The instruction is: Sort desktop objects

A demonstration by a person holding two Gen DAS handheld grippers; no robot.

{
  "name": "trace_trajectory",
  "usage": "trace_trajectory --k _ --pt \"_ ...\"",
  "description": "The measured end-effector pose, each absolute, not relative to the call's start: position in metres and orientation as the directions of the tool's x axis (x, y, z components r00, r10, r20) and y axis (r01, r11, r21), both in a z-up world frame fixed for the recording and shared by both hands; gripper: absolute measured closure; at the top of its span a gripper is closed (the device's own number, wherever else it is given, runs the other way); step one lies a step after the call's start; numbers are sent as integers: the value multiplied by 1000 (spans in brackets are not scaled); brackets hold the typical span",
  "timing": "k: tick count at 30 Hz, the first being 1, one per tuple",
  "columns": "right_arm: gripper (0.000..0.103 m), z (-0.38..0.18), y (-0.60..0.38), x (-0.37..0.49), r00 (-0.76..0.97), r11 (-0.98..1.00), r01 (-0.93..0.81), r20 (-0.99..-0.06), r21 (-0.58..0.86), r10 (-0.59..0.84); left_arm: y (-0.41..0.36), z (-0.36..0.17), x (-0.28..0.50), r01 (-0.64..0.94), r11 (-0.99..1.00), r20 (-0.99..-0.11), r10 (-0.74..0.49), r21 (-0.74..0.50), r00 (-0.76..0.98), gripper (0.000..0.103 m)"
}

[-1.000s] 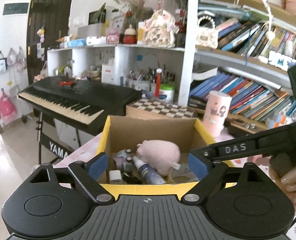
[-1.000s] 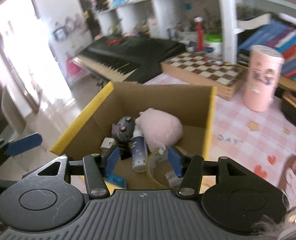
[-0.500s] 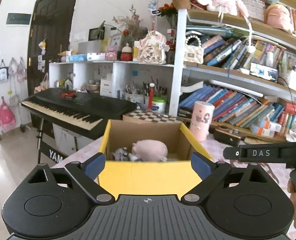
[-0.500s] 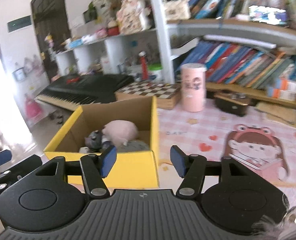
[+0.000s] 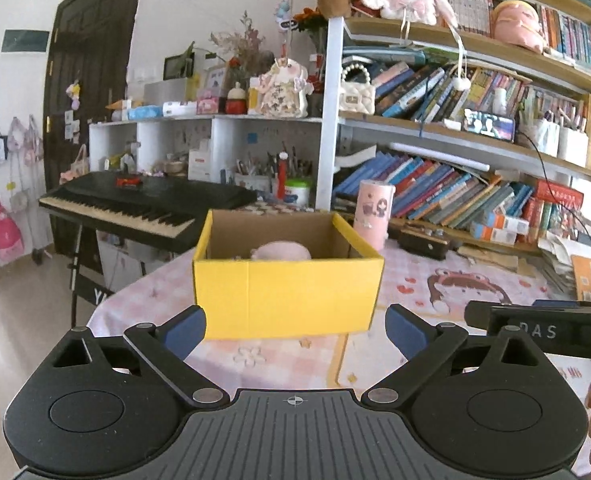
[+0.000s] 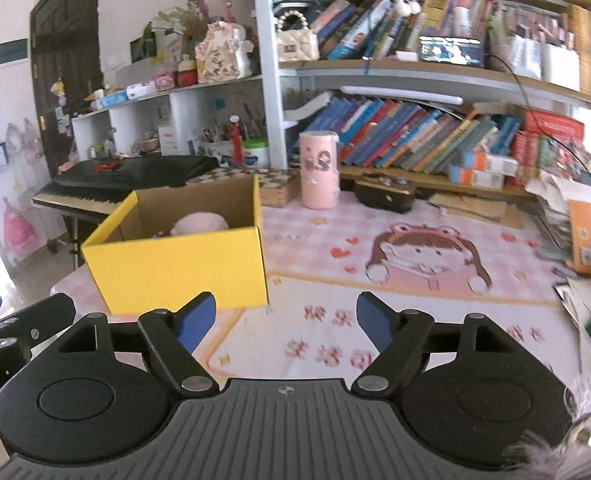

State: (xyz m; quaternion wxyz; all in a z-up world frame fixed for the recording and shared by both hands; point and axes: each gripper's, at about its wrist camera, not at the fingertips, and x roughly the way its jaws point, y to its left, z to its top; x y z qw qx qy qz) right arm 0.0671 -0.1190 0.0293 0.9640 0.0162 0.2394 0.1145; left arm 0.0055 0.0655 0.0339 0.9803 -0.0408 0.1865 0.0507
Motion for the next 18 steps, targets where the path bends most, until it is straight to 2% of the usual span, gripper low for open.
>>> trace_trajectory --k 18 --pt "15 6 -143 7 846 991 -110 -517 72 131 36 18 -19 -45 999 -446 35 -12 894 5"
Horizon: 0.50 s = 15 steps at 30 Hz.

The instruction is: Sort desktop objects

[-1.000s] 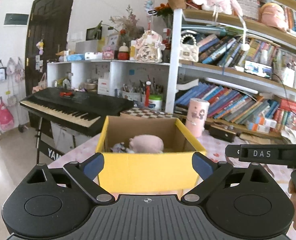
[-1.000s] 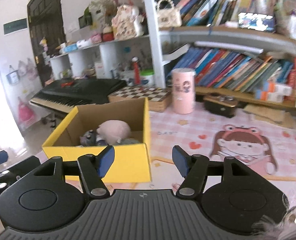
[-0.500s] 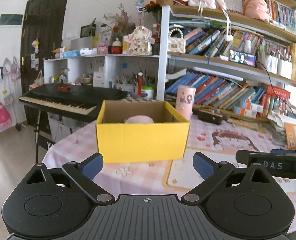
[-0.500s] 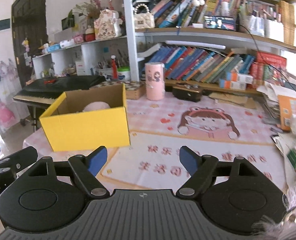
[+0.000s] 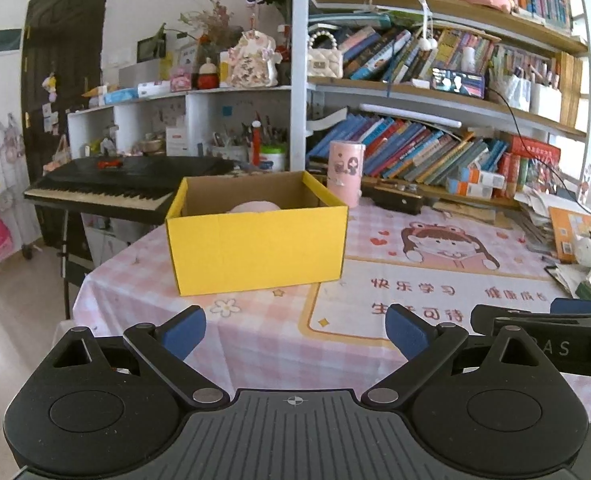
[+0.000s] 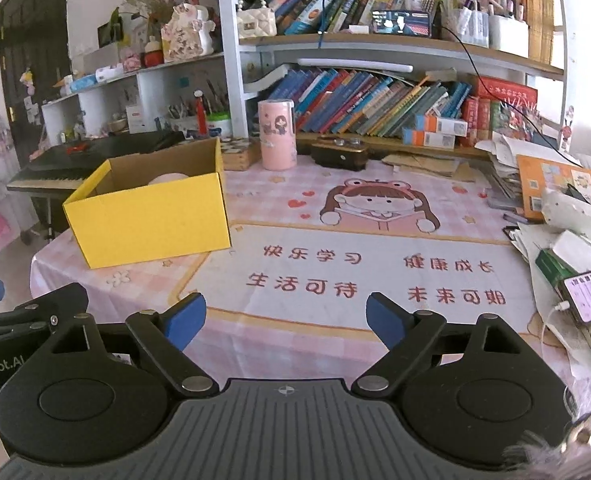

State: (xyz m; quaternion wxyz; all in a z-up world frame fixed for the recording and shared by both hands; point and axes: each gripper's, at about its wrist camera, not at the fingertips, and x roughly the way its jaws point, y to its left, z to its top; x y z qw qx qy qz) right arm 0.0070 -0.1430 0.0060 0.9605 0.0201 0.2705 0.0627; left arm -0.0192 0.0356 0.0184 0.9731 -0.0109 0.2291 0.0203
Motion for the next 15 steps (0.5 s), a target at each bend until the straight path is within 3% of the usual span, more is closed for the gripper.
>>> trace_trajectory --k 7,10,15 --pt "12 1 -150 5 830 994 -86 -547 67 109 26 14 -23 -16 1000 -469 17 6 883 2" --pt "2 -1 -151 5 821 995 -74 -563 62 96 28 14 -23 -33 999 -471 26 -7 882 0" --pt "0 -4 -153 2 813 997 -59 -577 51 77 28 11 -23 -39 999 -488 24 -20 872 0"
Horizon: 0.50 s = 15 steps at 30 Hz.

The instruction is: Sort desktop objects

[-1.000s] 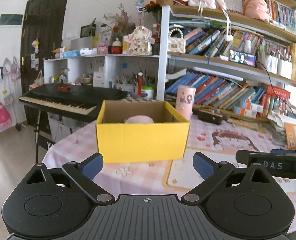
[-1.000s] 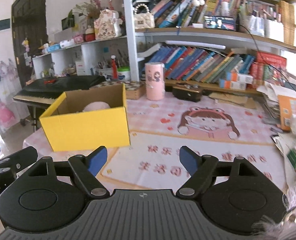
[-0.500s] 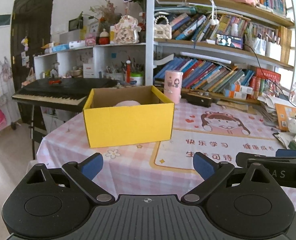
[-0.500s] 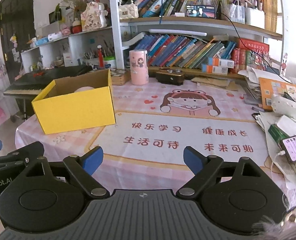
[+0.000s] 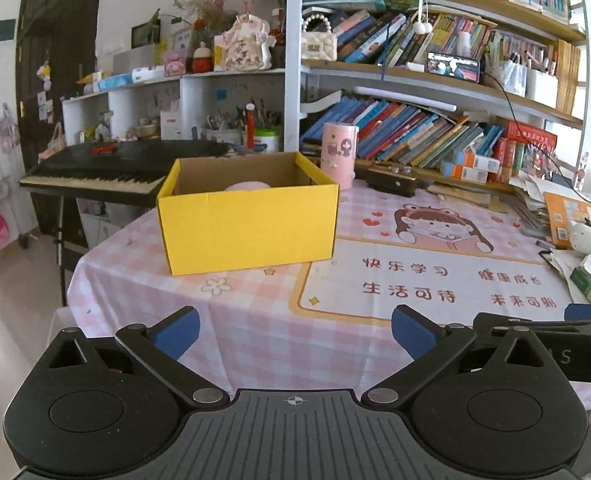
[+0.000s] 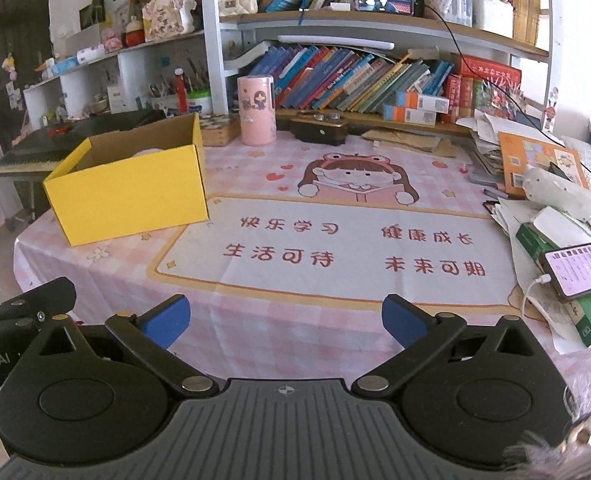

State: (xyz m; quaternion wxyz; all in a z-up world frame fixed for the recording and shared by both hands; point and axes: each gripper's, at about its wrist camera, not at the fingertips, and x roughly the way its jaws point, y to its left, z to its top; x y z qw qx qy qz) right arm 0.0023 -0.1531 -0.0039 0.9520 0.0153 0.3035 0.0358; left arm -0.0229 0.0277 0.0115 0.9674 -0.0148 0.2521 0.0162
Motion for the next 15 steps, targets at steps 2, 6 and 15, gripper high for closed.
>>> trace_trajectory --k 2,6,15 --pt "0 -5 -155 2 809 998 -51 -583 48 69 25 11 -22 -32 999 -488 19 -18 872 0" --pt "0 -7 -160 2 804 998 -35 -591 51 58 22 10 -20 -33 999 -493 20 -18 870 0" --pt "0 -8 -165 2 797 998 -24 -601 60 55 19 11 -21 -27 1000 -489 16 -15 872 0"
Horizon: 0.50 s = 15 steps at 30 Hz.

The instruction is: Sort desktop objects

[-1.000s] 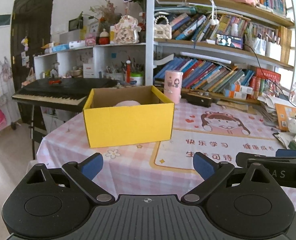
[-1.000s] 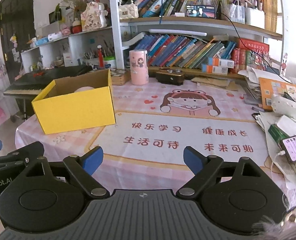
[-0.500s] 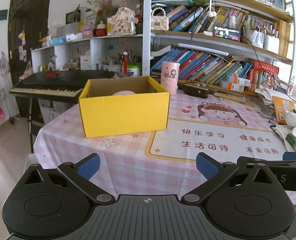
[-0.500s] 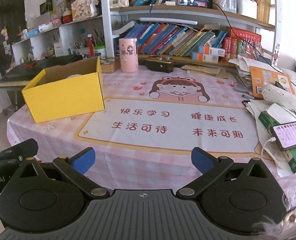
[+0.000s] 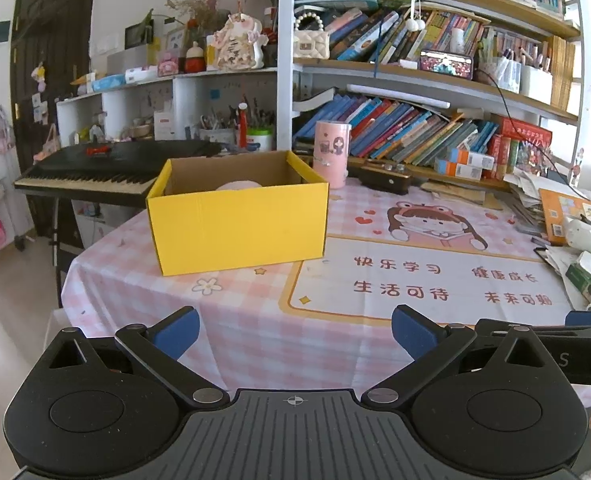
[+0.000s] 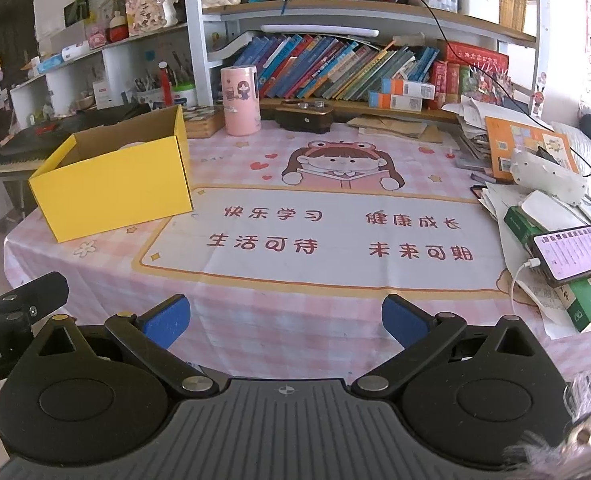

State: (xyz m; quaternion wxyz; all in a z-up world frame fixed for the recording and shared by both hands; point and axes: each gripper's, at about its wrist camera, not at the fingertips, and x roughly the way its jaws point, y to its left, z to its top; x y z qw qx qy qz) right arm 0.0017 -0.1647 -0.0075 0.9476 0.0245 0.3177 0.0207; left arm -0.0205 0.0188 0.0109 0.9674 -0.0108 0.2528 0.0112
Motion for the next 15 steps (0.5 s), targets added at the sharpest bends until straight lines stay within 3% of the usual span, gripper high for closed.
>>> trace_trajectory --k 15 --pt "0 -8 -164 1 790 998 -35 -609 59 64 21 10 -21 -37 999 -507 19 -26 862 0"
